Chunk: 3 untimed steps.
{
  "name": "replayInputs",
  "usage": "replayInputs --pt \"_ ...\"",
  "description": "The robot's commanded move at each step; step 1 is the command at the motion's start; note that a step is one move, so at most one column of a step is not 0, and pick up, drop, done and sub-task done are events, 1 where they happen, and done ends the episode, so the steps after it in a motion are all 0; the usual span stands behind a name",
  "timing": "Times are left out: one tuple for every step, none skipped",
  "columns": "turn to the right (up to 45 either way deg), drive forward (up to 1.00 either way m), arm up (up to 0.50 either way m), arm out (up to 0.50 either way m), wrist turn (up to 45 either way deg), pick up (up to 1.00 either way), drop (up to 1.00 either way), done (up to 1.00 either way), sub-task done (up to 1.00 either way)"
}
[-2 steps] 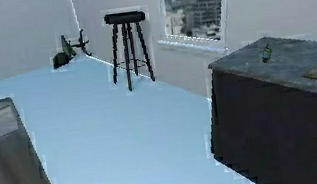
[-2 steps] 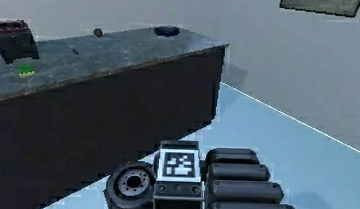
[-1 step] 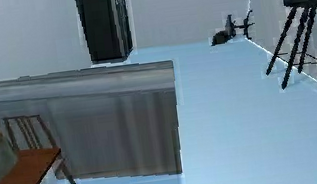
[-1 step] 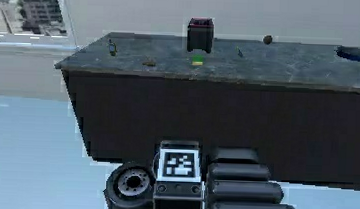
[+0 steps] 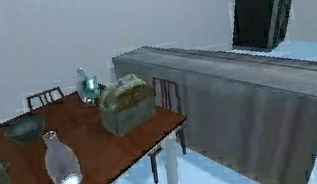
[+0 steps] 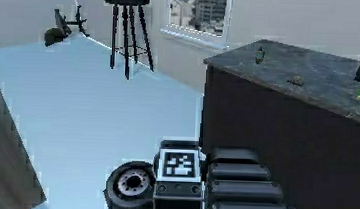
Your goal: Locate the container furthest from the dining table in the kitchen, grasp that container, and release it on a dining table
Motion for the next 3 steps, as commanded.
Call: replayInputs --pt "-45.0 0.00 0.00 0.00 0.0 0.00 0.00 0.00 0.00" --pt "-45.0 0.00 0.00 0.00 0.0 0.00 0.00 0.00 0.00" --pt "-45.0 0.00 0.00 0.00 0.0 0.00 0.00 0.00 0.00"
